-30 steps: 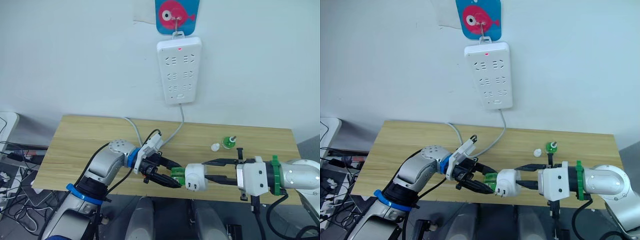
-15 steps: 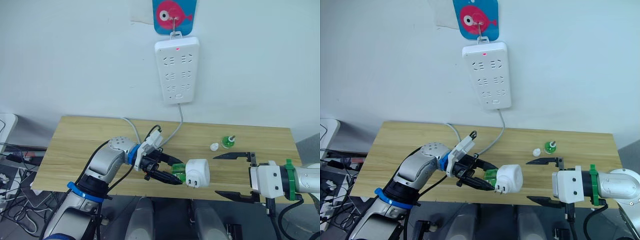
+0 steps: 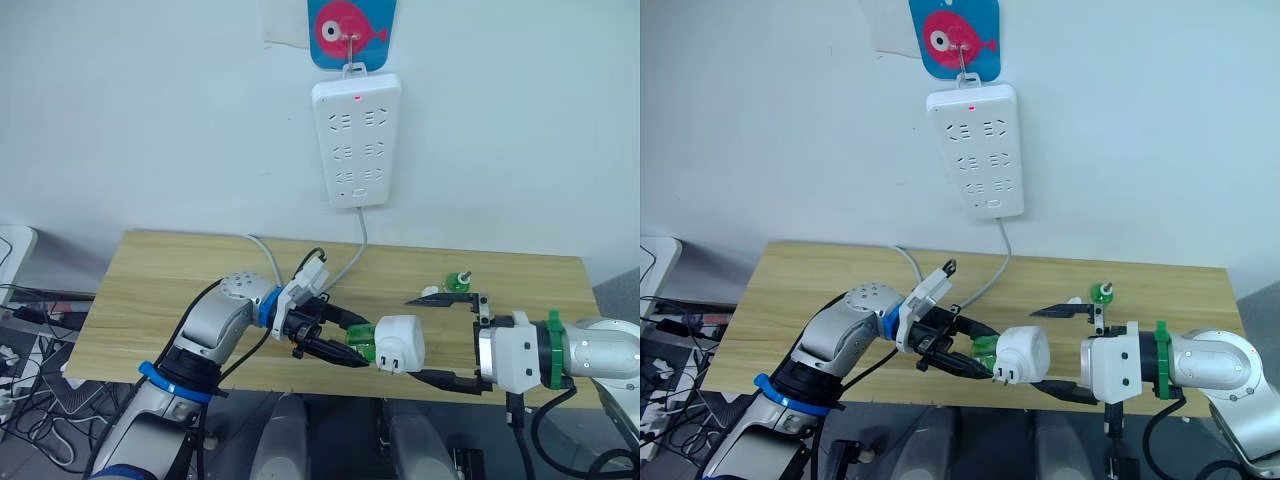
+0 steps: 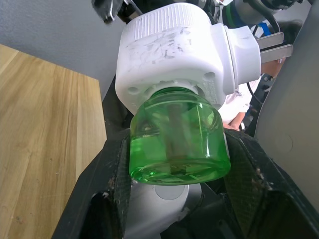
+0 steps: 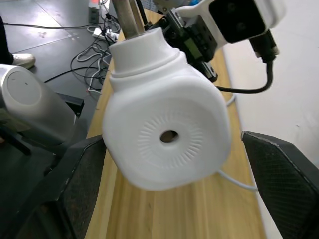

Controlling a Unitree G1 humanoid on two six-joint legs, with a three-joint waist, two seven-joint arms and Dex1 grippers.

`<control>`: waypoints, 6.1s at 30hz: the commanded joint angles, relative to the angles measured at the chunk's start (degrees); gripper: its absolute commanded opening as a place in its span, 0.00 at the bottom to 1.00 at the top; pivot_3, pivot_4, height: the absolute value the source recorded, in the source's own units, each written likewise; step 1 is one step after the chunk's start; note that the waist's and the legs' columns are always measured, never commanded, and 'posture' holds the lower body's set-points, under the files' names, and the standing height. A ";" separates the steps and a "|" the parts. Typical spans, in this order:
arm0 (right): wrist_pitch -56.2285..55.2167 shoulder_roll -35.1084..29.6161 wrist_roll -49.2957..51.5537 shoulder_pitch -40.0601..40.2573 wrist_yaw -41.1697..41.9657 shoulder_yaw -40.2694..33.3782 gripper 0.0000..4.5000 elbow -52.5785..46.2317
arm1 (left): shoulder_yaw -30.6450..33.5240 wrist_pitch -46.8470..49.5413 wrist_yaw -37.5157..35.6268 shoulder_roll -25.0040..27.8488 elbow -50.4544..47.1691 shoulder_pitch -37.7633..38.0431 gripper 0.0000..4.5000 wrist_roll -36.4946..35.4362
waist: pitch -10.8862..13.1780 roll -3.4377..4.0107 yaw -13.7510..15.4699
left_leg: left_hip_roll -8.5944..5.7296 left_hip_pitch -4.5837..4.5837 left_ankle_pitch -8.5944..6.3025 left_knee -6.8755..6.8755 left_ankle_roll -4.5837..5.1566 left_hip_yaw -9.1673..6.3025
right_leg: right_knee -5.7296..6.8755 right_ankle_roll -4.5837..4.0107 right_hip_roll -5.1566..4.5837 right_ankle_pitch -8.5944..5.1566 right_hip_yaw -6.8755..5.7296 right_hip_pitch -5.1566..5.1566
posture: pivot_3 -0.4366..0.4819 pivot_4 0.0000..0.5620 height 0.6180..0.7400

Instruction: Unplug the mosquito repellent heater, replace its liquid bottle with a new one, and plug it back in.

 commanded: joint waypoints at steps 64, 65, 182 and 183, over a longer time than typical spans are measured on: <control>47.43 -5.95 98.31 0.14 -80.55 -8.02 0.67 4.42 | -5.37 -51.92 25.22 -5.87 6.06 -2.49 1.00 31.62 | -0.06 0.03 0.05 | -0.02 -0.18 -0.20 0.43 0.35 -0.01 | 0.08 -0.05 -0.02 0.06 0.03 -0.01 | 0.60 0.49 1.00; 47.08 -5.49 98.31 -0.02 -81.08 -7.78 0.67 4.01 | -5.60 -51.79 26.15 -6.15 5.94 -2.67 1.00 32.51 | -0.06 0.03 0.05 | -0.02 -0.18 -0.20 0.43 0.35 -0.01 | 0.08 -0.05 -0.01 0.06 0.04 -0.01 | 0.60 0.49 1.00; 42.53 19.79 37.75 -9.17 -82.45 -1.66 0.65 -20.35 | 20.24 -6.66 28.36 -0.08 -0.12 -6.42 1.00 -2.65 | -0.92 0.30 -2.70 | -0.01 -0.18 -0.06 0.40 0.10 0.04 | 0.15 0.00 0.00 0.06 0.06 -0.11 | 0.57 0.44 1.00; 42.98 19.64 37.65 -9.92 -81.99 -1.58 0.65 -20.41 | 20.67 -8.28 28.96 -0.16 1.86 -7.83 1.00 -1.73 | -0.93 0.30 -2.68 | -0.02 -0.19 -0.06 0.40 0.10 0.04 | 0.14 0.00 -0.01 0.06 0.05 -0.11 | 0.57 0.43 1.00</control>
